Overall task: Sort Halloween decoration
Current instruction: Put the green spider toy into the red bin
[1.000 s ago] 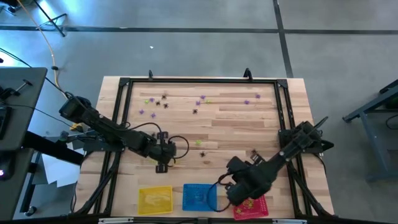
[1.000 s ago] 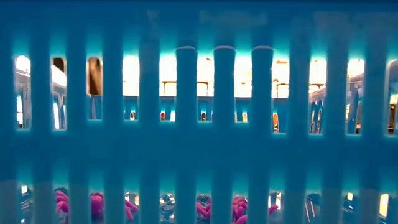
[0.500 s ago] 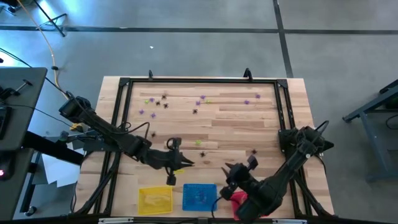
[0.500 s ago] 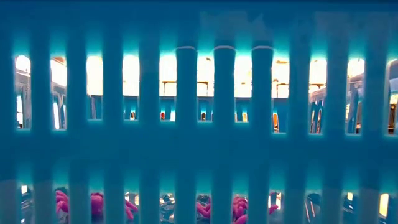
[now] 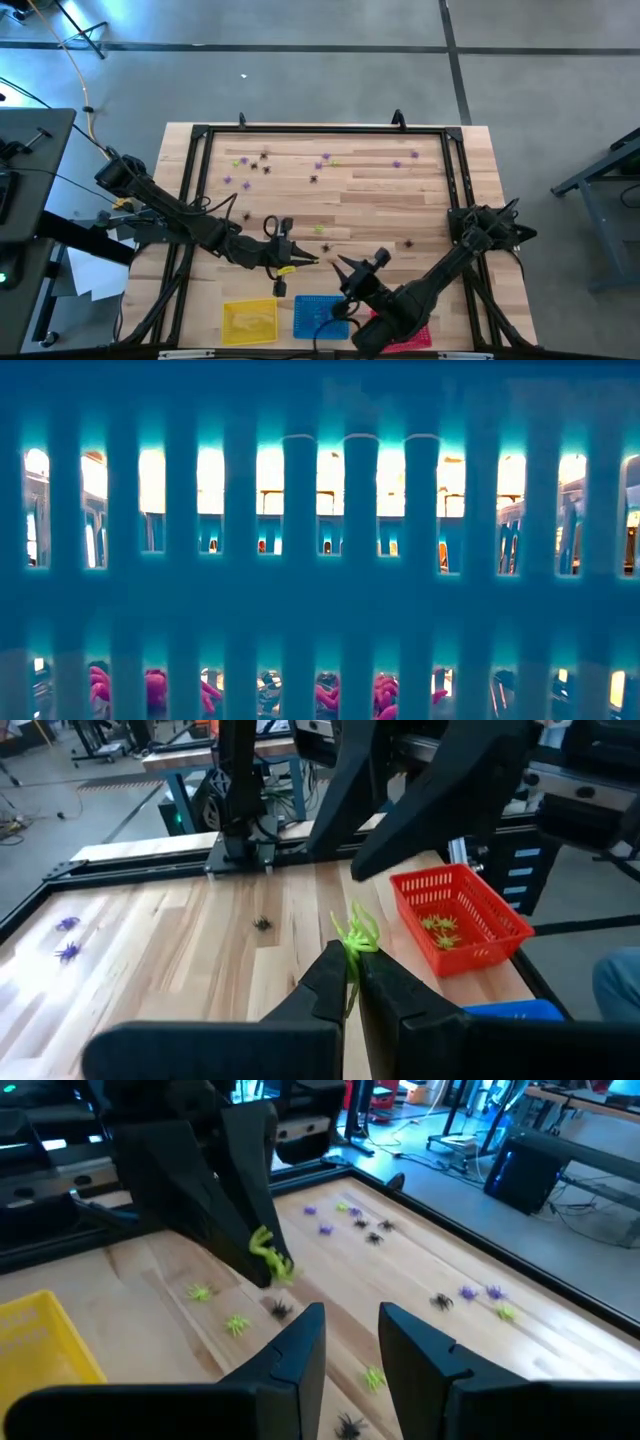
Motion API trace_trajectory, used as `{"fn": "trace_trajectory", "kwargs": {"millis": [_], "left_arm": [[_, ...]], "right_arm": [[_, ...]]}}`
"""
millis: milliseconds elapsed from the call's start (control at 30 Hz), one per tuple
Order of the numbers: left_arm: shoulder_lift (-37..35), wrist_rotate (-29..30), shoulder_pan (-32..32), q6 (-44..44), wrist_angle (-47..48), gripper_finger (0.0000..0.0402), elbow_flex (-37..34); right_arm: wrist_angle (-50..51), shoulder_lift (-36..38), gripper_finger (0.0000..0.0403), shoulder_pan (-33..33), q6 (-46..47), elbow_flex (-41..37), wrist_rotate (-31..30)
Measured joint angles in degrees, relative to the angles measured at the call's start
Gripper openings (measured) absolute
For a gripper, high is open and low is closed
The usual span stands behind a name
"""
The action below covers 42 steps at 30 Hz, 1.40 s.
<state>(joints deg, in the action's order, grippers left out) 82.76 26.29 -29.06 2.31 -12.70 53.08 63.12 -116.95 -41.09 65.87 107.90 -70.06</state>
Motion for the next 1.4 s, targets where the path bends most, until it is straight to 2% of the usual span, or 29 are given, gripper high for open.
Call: {"fn": "trace_trajectory", "kwargs": {"millis": [333,833,967,1133,1400], "left_arm": [[0.0,0.0,0.0,-1.1,-1.1,0.0000,0.0],[0.0,0.1,0.1,-1.1,-2.0,0.0000,0.0],[0.0,0.1,0.1,-1.1,-1.7,0.0000,0.0],[0.0,-0.1,0.0,-1.1,-1.4,0.0000,0.0],[0.0,-0.7,-0.1,-1.0,-1.3,0.0000,0.0]], "right_arm": [[-13.9,0.0,0.0092,1.4,-15.4,0.0,1.3],[-16.7,0.0,0.0091,4.0,-19.9,0.0,4.2],[-17.2,0.0,0.0069,4.3,-20.4,0.0,5.4],[-18.9,0.0,0.0008,4.3,-23.8,0.0,7.1],[-20.3,0.0,0.0002,4.2,-25.4,0.0,9.0]]}}
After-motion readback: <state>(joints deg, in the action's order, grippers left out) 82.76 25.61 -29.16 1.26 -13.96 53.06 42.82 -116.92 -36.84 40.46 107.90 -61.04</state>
